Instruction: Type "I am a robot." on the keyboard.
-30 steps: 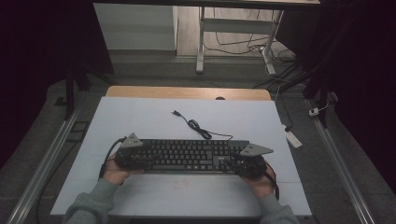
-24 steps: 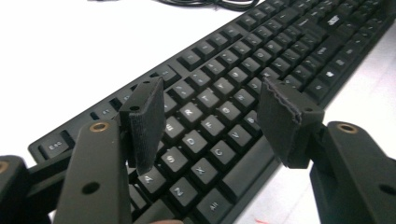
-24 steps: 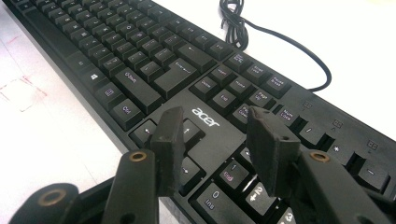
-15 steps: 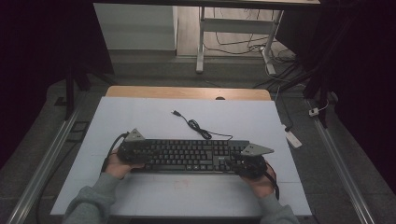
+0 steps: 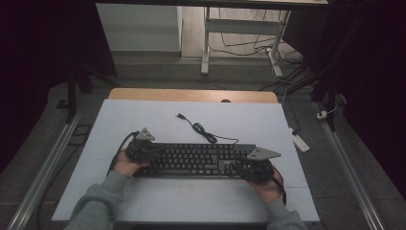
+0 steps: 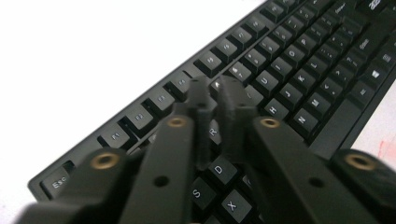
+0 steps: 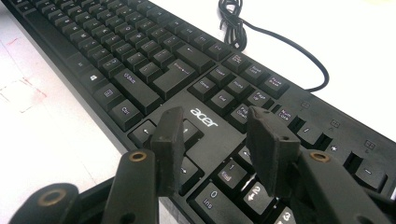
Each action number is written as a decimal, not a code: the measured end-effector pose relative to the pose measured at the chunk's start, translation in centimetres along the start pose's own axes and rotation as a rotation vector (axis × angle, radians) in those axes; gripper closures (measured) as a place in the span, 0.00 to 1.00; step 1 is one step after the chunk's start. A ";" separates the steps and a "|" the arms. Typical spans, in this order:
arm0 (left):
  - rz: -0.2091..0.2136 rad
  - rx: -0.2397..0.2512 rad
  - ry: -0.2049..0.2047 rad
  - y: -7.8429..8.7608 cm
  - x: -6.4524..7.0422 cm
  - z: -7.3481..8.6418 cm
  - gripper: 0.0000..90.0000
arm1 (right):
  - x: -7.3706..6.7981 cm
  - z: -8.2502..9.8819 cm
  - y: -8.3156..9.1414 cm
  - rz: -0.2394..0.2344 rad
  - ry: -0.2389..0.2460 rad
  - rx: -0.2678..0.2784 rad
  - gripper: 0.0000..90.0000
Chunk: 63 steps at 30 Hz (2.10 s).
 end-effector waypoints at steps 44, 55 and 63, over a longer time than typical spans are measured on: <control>-0.007 0.057 0.006 0.5 0.8 -0.1 0.66 | -0.1 0.1 0.0 0.005 0.003 -0.002 0.63; 0.036 0.056 0.029 2.4 1.4 0.5 0.38 | -0.1 0.0 0.1 0.000 0.001 0.006 0.63; 0.060 0.054 0.036 2.7 1.4 0.8 0.35 | 0.0 -0.1 0.1 -0.001 0.001 0.009 0.63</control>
Point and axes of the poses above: each handheld gripper's, and its own axes: y roughly backward along the jaws, z roughly out of its underside, x roughly to its right, the point moved 9 cm from there along -y, roughly forward along the jaws, and after that the axes turned 14 degrees about y, right-handed, at the moved point
